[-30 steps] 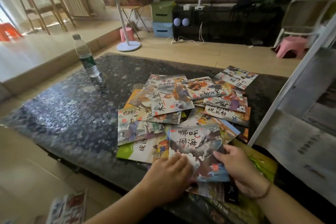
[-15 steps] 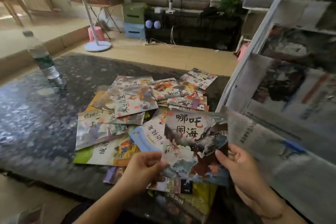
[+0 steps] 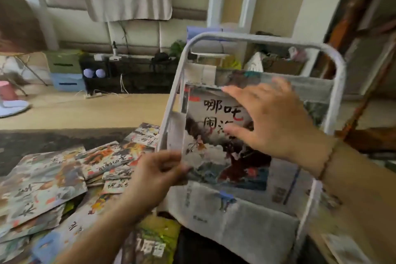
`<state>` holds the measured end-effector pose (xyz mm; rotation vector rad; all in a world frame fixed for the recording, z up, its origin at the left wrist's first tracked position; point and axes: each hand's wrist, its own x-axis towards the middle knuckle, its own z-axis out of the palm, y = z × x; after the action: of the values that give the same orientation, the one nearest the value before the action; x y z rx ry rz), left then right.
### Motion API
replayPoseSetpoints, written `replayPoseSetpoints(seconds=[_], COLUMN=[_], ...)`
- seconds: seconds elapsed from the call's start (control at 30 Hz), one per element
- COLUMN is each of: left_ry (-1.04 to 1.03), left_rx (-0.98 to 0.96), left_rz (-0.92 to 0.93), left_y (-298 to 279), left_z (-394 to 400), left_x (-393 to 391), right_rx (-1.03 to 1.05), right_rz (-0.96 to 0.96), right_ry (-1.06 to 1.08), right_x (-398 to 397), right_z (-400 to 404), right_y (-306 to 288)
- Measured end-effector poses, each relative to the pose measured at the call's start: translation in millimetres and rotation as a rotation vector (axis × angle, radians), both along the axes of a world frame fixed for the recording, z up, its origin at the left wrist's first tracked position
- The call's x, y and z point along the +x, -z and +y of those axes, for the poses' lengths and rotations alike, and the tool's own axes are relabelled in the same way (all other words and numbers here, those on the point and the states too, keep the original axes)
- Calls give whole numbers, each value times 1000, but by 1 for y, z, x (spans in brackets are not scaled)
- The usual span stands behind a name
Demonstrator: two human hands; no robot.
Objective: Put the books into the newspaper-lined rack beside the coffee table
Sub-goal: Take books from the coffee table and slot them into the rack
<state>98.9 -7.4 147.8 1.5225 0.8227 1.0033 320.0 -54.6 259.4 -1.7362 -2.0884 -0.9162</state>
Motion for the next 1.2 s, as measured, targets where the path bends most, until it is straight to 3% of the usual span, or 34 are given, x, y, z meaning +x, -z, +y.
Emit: replayPoseSetpoints(seconds=[0.2,0.4,0.83,1.2], left_ry=[1,-130,-153,-126], left_rx=[306,528,567,560], left_rz=[123,405,709,712], left_y=[-80,-87,-54,-53], left_z=[43,73,65,59], left_x=[87,135,147,143], right_rx=[149,152,66,-26], right_rz=[-68,-78,-66,-53], right_ry=[145,189,238,300], right_x=[56,89,99,87], right_z=[16,25,19,16], right_y=[-81,-68,17,29])
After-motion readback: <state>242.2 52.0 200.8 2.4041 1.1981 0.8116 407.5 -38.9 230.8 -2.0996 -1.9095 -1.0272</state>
